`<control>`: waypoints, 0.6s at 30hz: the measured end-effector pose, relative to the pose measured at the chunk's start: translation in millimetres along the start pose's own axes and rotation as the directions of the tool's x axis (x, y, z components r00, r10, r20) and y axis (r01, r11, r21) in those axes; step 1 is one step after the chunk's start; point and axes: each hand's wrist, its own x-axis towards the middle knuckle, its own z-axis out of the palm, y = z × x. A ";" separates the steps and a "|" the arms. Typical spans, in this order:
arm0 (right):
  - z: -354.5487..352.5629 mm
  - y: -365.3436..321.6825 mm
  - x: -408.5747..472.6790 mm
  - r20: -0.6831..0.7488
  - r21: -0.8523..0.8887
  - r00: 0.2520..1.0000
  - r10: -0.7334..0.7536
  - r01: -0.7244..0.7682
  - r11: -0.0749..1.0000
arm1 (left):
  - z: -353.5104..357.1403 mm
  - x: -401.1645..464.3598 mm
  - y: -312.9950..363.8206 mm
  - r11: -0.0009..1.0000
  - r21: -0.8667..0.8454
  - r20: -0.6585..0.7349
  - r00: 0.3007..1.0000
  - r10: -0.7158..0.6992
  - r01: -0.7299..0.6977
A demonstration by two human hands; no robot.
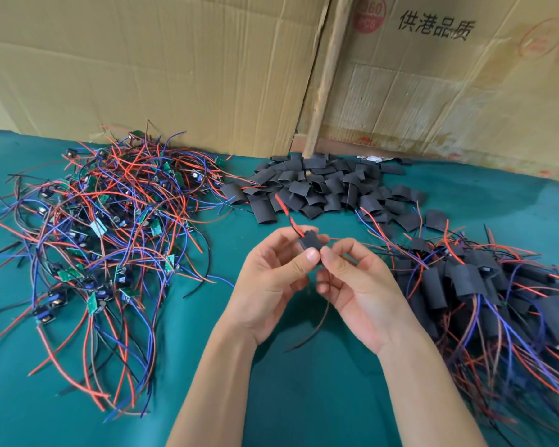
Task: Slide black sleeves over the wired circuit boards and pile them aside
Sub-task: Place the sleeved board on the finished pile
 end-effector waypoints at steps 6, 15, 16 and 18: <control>-8.1 -26.3 -16.7 -0.030 -0.244 0.998 -0.056 0.047 0.969 | 3.4 1.8 -3.4 0.981 0.194 0.025 1.000 -0.006 0.001; -57.8 -138.6 -65.2 -0.210 -0.965 0.906 -0.366 -0.132 0.227 | 7.0 4.6 -6.8 0.973 0.214 -0.136 0.989 -0.061 0.089; -52.4 -142.5 -61.6 -0.197 -0.978 0.885 -0.422 -0.148 0.147 | 7.2 5.9 -8.0 0.965 0.257 -0.195 0.981 -0.007 0.058; -15.2 -135.2 -48.2 -0.112 -0.986 0.880 -0.463 -0.040 0.161 | 5.4 7.5 -11.6 0.871 0.492 -0.304 0.939 0.158 0.013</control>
